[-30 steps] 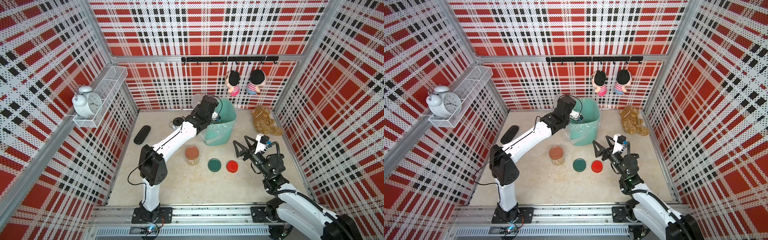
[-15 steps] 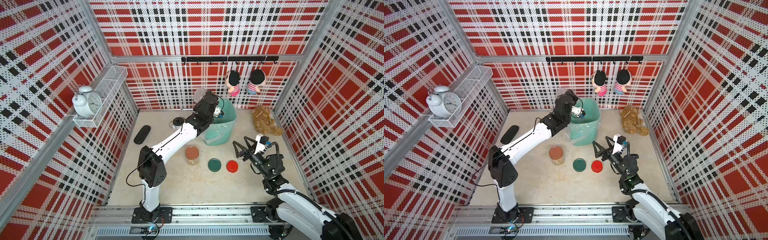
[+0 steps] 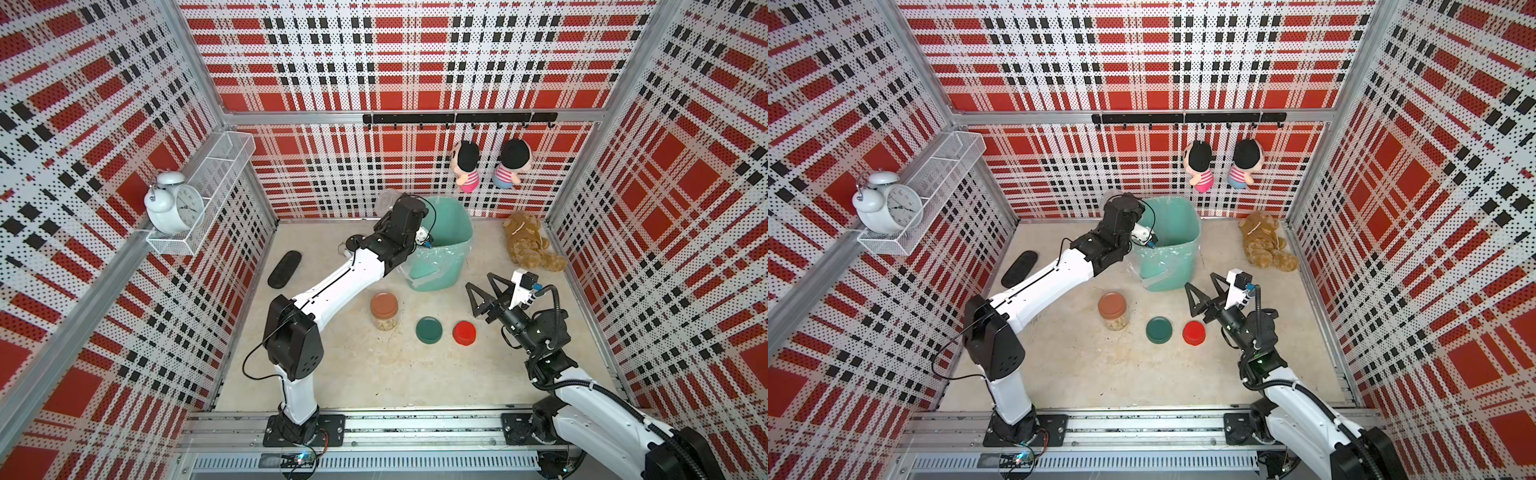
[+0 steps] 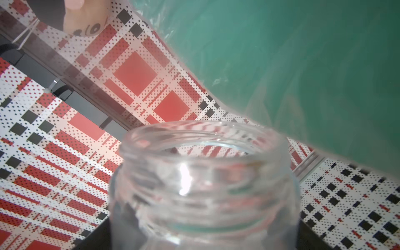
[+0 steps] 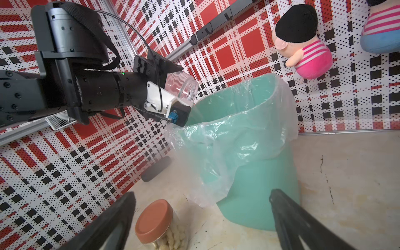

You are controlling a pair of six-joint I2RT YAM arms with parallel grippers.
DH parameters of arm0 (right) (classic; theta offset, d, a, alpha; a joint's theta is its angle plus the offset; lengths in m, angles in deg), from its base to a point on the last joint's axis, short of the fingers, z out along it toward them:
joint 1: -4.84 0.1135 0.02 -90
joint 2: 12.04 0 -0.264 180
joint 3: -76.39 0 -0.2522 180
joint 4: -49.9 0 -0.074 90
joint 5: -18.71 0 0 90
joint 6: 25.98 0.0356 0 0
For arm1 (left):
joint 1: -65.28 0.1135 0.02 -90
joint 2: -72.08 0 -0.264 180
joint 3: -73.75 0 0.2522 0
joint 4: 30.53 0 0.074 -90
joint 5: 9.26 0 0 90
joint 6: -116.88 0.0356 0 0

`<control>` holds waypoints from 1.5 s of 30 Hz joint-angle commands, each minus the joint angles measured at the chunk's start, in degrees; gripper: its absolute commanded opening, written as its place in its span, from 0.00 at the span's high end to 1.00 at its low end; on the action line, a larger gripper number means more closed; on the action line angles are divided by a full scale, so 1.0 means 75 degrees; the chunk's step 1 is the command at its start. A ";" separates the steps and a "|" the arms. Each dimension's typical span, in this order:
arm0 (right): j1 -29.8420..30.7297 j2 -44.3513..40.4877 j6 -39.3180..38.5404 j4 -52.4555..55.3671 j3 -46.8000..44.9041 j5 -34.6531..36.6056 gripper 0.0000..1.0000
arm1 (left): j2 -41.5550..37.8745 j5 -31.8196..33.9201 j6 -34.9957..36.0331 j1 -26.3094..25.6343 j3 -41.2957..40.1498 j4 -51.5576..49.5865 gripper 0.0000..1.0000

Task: Empty moldy peanuts from jars
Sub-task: Pour the moldy peanuts from the jar into the trash bin.

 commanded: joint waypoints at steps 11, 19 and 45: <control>-0.0067 0.0162 0.0118 -0.0440 -0.0092 -0.0077 0.00 | 0.0033 -0.0043 0.0631 -0.0005 0.1010 0.1053 1.00; -0.0067 -0.0186 -0.0053 -0.0027 -0.0054 0.0059 0.00 | -0.0118 -0.0011 0.0128 0.0092 -0.1506 0.0405 1.00; -0.0078 -0.0138 -0.0097 -0.0021 0.0013 0.0033 0.00 | 0.0330 0.0085 -0.1070 0.0112 -0.0047 -0.1128 1.00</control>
